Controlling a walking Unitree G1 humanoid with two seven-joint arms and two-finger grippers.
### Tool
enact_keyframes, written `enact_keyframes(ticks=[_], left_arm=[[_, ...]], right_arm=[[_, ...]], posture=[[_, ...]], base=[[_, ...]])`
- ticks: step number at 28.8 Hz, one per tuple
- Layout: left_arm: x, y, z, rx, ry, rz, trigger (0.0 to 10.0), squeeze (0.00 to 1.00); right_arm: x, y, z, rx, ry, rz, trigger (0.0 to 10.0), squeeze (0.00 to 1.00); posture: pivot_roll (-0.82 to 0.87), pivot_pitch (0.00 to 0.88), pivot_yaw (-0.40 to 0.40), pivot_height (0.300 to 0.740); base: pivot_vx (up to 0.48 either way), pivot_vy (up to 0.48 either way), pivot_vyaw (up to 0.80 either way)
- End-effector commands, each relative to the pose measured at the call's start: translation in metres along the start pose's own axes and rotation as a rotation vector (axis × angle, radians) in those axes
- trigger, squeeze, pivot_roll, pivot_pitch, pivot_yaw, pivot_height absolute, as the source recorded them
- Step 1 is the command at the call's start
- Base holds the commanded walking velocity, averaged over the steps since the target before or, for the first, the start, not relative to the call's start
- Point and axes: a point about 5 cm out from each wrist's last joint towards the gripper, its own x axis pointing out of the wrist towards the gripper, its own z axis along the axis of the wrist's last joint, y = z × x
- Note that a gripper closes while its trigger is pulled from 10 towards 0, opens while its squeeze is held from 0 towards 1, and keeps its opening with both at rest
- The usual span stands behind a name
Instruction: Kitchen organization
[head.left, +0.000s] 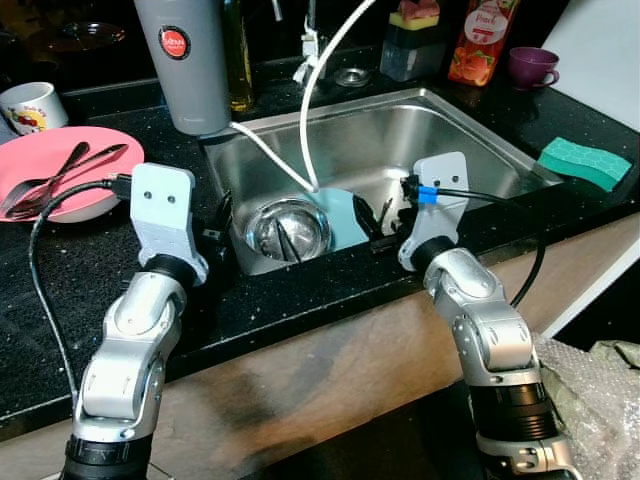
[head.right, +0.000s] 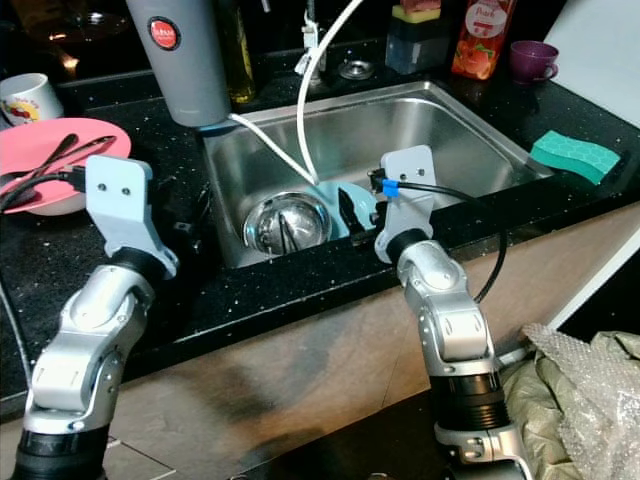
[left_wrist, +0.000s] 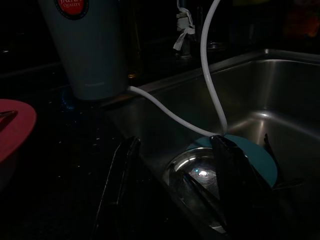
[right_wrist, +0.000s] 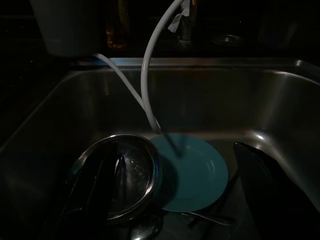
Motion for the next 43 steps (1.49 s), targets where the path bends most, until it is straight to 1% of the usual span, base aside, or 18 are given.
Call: enact_keyframes(ticks=[1,4,8,9,10,14,22,43], left_arm=[[0.000,0.001,-0.003,0.020,0.021,-0.003,10.0,0.00],[0.000,0.000,-0.002,0.021,0.021,-0.003,10.0,0.00],[0.000,-0.001,-0.002,0.024,0.020,-0.008,10.0,0.00],[0.000,-0.001,-0.002,0.024,0.020,-0.008,10.0,0.00],[0.000,-0.001,-0.002,0.023,0.019,-0.008,10.0,0.00],[0.001,-0.001,-0.002,0.022,0.017,-0.009,10.0,0.00],[0.001,-0.002,-0.001,0.020,0.016,-0.011,10.0,0.00],[0.002,-0.002,0.000,0.026,0.013,-0.018,10.0,0.00]], right_arm=[[0.002,0.002,-0.001,0.025,0.019,0.010,10.0,0.00],[0.002,0.002,-0.002,0.031,0.023,0.012,10.0,0.00],[0.001,0.003,0.002,0.118,0.010,0.023,10.0,0.00],[0.001,0.003,0.002,0.118,0.010,0.023,10.0,0.00],[0.001,0.003,0.004,0.137,-0.005,0.034,10.0,0.00],[0.001,0.001,0.007,0.095,-0.033,-0.002,10.0,0.00],[0.002,-0.003,0.009,0.073,-0.049,-0.030,10.0,0.00],[0.003,-0.002,0.008,0.077,-0.060,-0.039,10.0,0.00]], posture=[[0.03,0.096,0.005,0.740],[0.03,0.096,0.004,0.740],[0.03,0.096,0.005,0.740],[0.03,0.096,0.005,0.740],[0.03,0.096,0.006,0.740],[0.02,0.095,0.006,0.740],[0.02,0.097,0.005,0.740],[0.03,0.095,0.009,0.740]], base=[[0.000,0.000,0.00],[0.000,0.000,0.00],[0.000,0.000,0.00],[0.000,0.000,0.00],[0.000,0.000,0.00],[0.000,0.000,0.00],[0.000,0.000,0.00],[0.000,0.000,0.00]])
